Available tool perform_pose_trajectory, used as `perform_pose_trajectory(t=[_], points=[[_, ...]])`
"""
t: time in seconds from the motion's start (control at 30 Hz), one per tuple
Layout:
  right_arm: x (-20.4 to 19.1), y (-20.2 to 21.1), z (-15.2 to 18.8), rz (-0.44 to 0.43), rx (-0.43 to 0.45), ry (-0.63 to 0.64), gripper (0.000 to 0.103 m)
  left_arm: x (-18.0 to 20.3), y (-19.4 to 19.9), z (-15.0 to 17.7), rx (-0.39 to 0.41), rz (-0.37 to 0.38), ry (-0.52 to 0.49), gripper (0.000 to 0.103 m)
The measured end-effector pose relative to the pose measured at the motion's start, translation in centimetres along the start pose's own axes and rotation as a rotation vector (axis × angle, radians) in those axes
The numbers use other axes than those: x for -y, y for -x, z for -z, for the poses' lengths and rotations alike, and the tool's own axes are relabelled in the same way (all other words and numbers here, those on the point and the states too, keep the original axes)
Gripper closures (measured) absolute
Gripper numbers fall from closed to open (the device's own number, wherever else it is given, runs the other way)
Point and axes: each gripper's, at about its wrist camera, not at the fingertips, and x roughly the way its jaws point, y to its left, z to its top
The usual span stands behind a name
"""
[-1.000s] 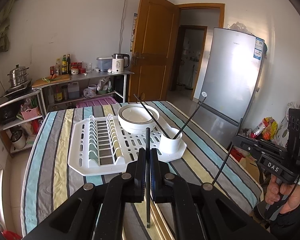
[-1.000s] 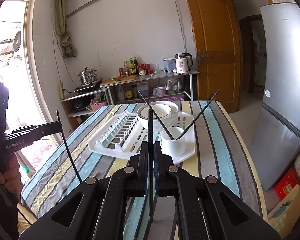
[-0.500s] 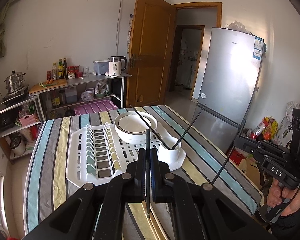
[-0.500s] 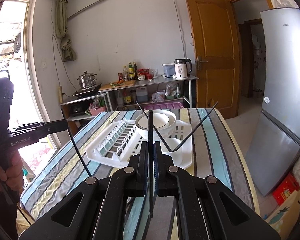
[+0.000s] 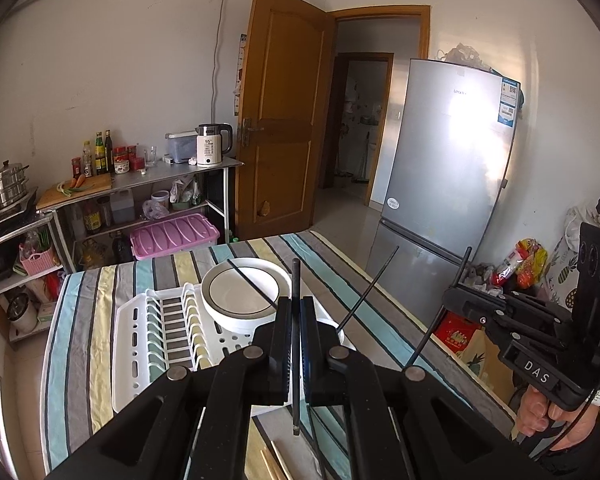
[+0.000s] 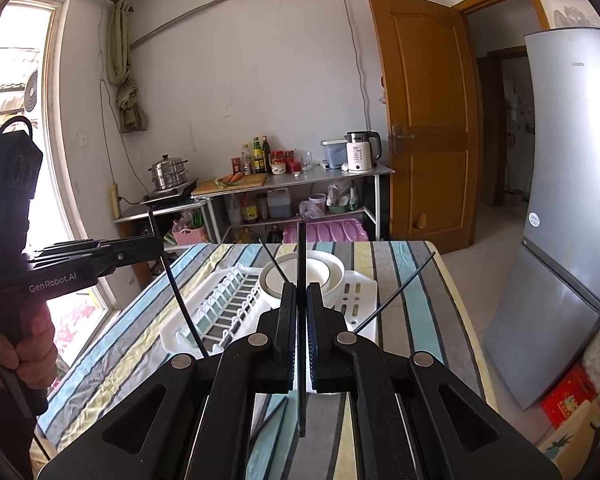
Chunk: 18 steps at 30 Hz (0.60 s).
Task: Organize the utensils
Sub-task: 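Lower the left tool's chopstick into the white cup while the right tool inserts its own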
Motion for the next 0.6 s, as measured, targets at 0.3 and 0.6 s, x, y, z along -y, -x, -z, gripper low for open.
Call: perform_pose_trajectory(t=[0.3,0.6], points=[[1.2,-1.9,-3.0,0.008,0.027,-0.009,0.098,0.1,-3.3,-4.3,0.018,0.023,0.016,0.099],[2.4,-3.9,-5.1,0.015,0.057,-0.028,0.098,0.3,-6.7,-7.3,0.025,0.045,0.024,0.099]])
